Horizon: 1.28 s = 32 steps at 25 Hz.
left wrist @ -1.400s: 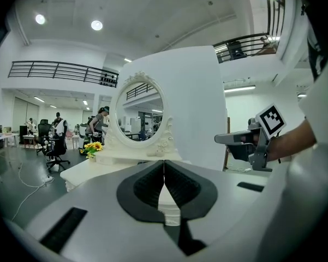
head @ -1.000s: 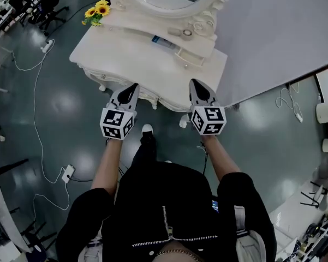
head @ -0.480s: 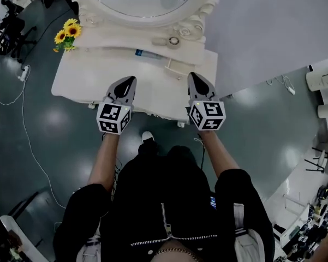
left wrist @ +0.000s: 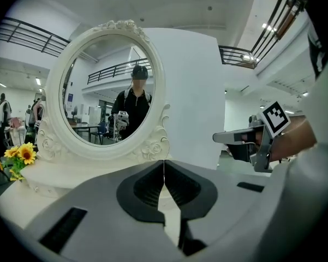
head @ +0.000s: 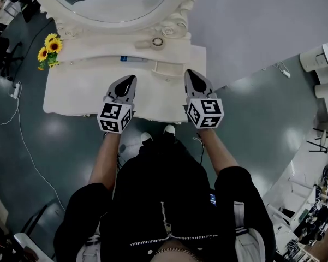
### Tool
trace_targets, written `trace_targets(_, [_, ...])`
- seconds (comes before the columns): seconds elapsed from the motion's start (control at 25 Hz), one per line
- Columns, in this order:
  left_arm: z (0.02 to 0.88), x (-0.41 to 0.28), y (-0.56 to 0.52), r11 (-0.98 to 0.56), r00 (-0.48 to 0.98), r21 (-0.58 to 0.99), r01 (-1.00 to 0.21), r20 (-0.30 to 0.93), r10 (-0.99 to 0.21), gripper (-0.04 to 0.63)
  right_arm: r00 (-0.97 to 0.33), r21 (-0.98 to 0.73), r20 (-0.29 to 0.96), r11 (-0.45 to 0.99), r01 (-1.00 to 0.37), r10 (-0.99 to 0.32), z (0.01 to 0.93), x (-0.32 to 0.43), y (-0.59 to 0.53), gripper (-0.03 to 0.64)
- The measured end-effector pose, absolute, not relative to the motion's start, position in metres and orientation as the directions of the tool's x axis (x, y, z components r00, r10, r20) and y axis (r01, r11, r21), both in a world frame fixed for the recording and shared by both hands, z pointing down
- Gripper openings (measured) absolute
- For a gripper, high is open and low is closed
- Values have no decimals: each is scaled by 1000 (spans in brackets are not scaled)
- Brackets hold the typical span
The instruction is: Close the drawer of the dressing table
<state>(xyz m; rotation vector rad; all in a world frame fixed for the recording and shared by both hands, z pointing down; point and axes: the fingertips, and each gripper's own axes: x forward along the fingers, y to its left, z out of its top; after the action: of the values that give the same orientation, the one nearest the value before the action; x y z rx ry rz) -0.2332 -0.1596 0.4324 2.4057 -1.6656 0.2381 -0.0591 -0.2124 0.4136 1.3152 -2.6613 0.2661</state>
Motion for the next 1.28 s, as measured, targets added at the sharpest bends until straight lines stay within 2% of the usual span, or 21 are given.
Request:
trace_targets(0.76, [520, -163, -194, -399, 439, 184, -899, 374, -817, 21, -557, -119, 335, 552, -825, -760, 472, -15, -213, 6])
trace_targets(1.0, [546, -144, -194, -404, 479, 261, -877, 412, -775, 29, -536, -122, 359, 532, -838, -764, 484, 1, -211, 6])
trace_targets(1.08, [557, -136, -194, -404, 497, 294, -866, 432, -752, 153, -531, -123, 363, 525, -842, -766, 486, 6, -212, 6])
trace_targets(1.28, [573, -131, -197, -371, 495, 339, -864, 449, -744, 215, -526, -124, 373, 521, -845, -765, 489, 11, -213, 6])
